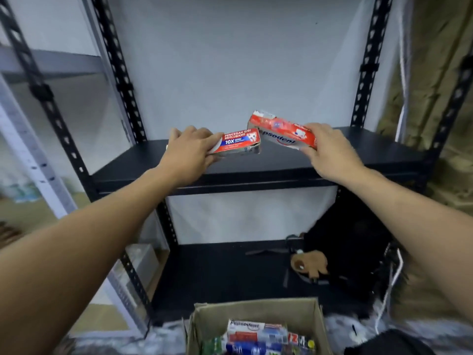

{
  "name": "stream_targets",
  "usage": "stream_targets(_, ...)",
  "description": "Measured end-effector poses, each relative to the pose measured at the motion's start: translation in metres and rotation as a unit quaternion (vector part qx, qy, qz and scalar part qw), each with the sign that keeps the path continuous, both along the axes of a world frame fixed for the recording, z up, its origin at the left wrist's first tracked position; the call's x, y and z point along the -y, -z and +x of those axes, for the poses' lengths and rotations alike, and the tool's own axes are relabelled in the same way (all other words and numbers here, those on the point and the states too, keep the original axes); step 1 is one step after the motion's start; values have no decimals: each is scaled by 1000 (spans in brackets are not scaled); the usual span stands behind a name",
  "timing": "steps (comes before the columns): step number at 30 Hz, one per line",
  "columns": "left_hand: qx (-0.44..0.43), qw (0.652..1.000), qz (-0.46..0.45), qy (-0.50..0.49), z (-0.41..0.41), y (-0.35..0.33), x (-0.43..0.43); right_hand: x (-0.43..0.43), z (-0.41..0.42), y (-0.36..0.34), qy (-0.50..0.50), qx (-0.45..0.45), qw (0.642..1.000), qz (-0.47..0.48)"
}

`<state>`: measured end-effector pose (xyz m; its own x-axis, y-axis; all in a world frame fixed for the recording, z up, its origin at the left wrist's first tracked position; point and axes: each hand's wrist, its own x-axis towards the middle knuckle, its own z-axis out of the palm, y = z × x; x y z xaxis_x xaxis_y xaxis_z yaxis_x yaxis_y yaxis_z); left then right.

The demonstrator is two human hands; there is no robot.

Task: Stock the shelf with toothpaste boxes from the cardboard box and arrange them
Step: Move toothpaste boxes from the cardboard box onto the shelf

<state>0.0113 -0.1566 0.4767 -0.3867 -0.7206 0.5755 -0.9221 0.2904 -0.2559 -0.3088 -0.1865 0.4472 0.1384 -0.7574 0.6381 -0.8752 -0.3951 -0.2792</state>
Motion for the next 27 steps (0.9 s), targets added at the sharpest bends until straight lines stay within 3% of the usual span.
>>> stream_targets(5,-8,991,102,-82,2,13,47,50,7,4,66,-115,981,141)
stream_targets(8,-3,984,139,-108,6,27,72,75,8,14,85,-97,980,152)
stream_targets(12,-79,981,140,-106,9,38,99,105,10,28,97,-22,984,150)
stream_targets(17,-163,976,124,-68,14,54,141,155,6,37,106,-49,978,171)
stream_targets(27,-184,977,87,-65,18,57,205,215,8,38,122,-53,979,154)
